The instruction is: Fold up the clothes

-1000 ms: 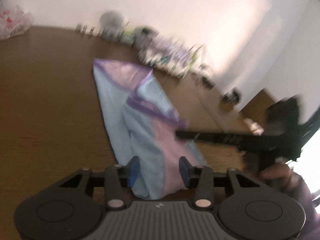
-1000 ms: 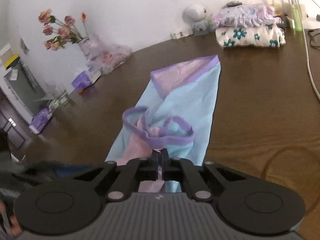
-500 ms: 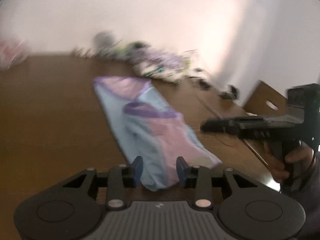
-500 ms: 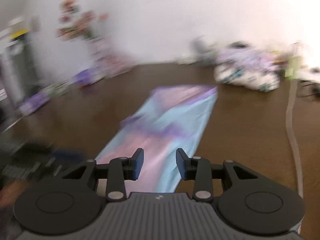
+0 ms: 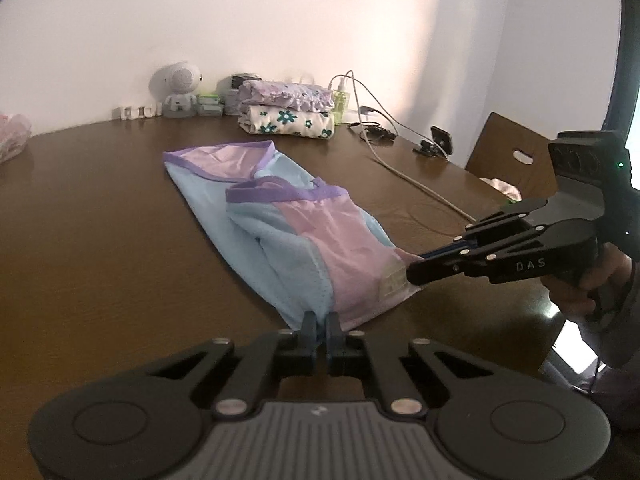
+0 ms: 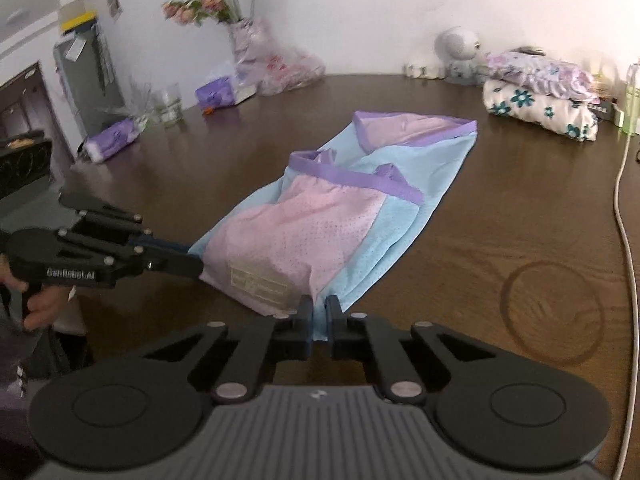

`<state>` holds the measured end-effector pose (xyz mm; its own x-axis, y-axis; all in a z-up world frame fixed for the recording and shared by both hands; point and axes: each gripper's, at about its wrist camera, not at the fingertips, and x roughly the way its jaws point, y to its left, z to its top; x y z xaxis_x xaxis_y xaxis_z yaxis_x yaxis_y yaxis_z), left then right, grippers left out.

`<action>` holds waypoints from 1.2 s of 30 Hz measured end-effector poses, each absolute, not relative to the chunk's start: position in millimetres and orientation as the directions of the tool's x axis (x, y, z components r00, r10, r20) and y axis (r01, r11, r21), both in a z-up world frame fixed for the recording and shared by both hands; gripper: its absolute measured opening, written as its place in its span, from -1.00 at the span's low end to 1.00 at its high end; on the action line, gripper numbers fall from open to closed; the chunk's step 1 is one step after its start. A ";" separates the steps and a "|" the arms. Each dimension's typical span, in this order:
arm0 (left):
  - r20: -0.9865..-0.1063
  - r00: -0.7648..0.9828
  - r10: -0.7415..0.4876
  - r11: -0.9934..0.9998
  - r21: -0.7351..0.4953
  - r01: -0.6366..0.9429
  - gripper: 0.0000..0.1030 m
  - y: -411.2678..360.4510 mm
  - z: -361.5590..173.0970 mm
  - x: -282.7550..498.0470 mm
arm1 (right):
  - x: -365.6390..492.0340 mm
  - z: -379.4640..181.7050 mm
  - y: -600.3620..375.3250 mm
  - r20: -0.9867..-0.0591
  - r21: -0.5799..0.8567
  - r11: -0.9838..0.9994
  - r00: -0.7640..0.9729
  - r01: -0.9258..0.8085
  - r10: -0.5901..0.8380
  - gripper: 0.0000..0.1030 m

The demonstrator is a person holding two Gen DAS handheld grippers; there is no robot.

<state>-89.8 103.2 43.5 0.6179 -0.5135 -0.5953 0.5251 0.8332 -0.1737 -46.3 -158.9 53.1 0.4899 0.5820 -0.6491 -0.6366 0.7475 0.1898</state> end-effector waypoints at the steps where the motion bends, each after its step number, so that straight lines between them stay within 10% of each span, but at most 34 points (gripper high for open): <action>1: -0.606 0.606 -0.515 0.829 -0.174 0.531 -0.98 105.1 43.9 -97.7 | -53.2 55.6 -159.0 -0.659 0.181 0.740 0.478 -0.648 0.580 -0.90; 6: -0.621 0.581 -0.526 0.809 -0.154 0.567 -0.91 116.8 53.0 -144.9 | -93.5 69.4 -164.4 -0.689 0.095 0.697 0.458 -0.711 0.562 -0.78; 11: -0.555 0.615 -0.560 0.759 -0.046 0.650 -0.18 105.6 70.2 -156.5 | -107.3 70.3 -169.7 -0.625 0.058 0.652 0.481 -0.756 0.614 -0.21; 17: -0.599 0.594 -0.536 0.750 -0.016 0.661 -0.66 84.7 47.9 -127.6 | -111.4 51.4 -165.9 -0.634 0.009 0.640 0.491 -0.768 0.598 -0.28; 22: -0.564 0.592 -0.576 0.735 -0.042 0.676 -0.79 93.4 38.7 -134.0 | -115.4 47.2 -177.0 -0.602 0.057 0.659 0.501 -0.750 0.622 -0.91; 36: -0.374 0.601 -0.706 0.701 -0.248 0.669 -0.92 128.8 96.6 -123.9 | -106.2 100.9 -212.1 -0.397 0.316 0.574 0.444 -0.755 0.803 -0.95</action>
